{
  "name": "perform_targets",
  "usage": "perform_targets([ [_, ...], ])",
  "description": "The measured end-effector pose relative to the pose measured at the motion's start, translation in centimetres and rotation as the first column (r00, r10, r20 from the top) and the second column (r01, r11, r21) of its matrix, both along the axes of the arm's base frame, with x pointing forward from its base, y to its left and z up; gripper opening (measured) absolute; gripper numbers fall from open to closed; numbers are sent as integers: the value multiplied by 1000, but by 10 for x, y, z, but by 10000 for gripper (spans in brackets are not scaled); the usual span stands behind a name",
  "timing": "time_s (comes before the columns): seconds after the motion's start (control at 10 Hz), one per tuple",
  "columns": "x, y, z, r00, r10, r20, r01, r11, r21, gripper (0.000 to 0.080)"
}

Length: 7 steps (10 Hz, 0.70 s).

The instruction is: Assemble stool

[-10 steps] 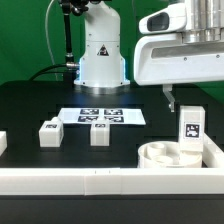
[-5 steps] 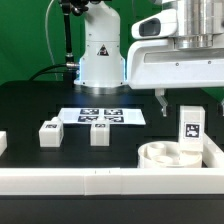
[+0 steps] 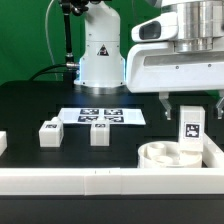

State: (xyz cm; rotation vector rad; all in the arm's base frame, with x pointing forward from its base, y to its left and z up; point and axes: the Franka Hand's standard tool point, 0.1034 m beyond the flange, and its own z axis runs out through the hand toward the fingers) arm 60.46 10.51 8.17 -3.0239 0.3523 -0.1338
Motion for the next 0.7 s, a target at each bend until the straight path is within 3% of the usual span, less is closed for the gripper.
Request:
perform_targets([
  [0.1,0,0,-2,1000,31,1,-31,1000,-3,370],
  [0.2,0,0,-2,1000,28,1,-28,1000,-2,337],
  [0.7,0,1,-2,998,-62,-8,62,998,13,337],
])
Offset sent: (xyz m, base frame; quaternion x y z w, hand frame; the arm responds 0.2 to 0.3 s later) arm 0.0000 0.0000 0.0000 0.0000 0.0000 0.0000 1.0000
